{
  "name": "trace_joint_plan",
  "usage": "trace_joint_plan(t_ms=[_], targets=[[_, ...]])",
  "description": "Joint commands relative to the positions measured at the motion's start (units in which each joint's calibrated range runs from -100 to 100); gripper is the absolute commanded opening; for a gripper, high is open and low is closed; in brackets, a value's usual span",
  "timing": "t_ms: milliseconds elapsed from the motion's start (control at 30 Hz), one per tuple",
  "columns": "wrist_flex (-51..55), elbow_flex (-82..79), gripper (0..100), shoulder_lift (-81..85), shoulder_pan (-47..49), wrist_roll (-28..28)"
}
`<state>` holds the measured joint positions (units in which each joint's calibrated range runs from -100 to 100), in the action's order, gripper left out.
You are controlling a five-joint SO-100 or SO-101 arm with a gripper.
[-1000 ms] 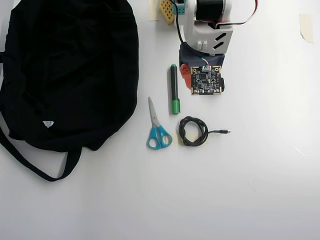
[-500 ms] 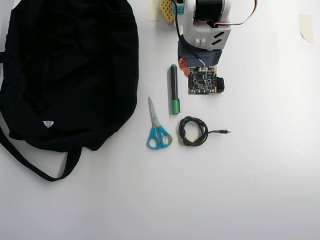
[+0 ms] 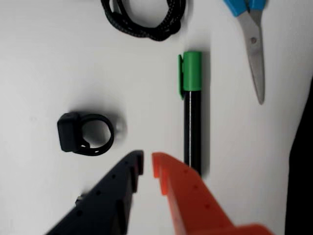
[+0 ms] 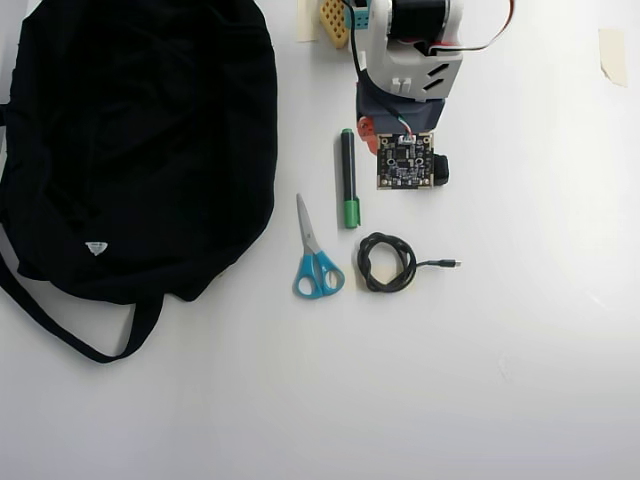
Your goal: Put the green marker into the black bag
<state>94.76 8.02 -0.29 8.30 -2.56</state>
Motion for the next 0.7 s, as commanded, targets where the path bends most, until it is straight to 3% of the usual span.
trace_joint_plan(t_ms=[0, 667], targets=[[0.67, 1.42, 2, 1.62, -0.22, -1.32], [1.88, -12.33, 2, 1.62, -0.22, -1.63]])
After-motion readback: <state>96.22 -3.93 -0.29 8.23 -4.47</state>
